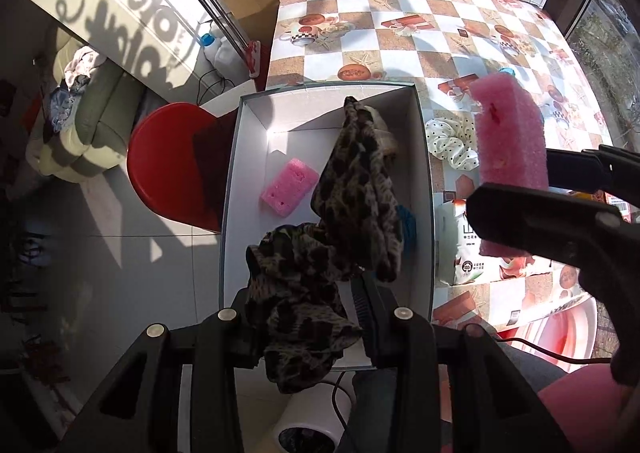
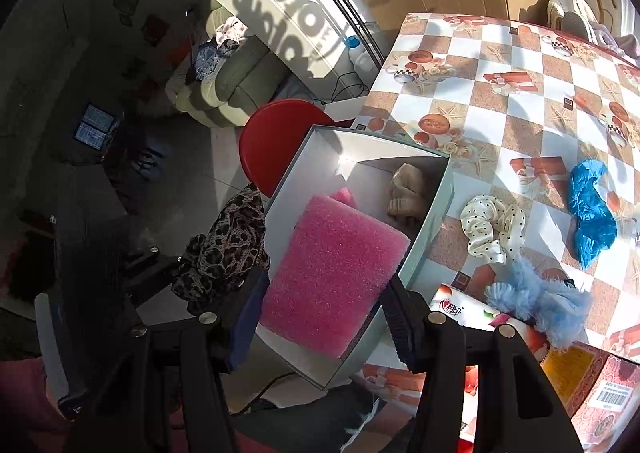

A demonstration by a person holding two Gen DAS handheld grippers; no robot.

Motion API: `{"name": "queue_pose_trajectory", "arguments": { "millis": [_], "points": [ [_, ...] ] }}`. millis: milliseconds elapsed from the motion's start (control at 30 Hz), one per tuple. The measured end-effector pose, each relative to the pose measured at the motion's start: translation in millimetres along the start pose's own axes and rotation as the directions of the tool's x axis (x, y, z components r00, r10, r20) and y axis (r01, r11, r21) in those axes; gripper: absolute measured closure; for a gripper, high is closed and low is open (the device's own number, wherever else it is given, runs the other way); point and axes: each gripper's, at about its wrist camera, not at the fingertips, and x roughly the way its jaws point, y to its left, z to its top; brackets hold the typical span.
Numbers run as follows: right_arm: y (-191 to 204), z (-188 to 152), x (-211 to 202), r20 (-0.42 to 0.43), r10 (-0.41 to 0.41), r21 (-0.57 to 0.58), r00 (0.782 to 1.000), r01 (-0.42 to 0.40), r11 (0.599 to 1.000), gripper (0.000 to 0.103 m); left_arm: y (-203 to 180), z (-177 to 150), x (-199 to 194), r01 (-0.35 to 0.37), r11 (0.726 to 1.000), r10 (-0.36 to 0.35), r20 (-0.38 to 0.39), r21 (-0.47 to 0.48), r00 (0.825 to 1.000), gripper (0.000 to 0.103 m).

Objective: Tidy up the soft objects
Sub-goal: 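Hold the foam block and leopard cloth above the box with both tools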

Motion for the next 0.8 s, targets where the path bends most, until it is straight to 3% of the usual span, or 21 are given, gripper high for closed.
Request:
{"name": "queue_pose_trajectory", "arguments": {
  "millis": [800],
  "points": [
    [-2.4,-0.1,2.6,-0.008,0.003,0.010,1.000,-0.003,1.000,0.045,-2.3,4.7,2.5,0.000,1.000,0.000,0.001,0.019,1.000,0.062]
  ]
}}
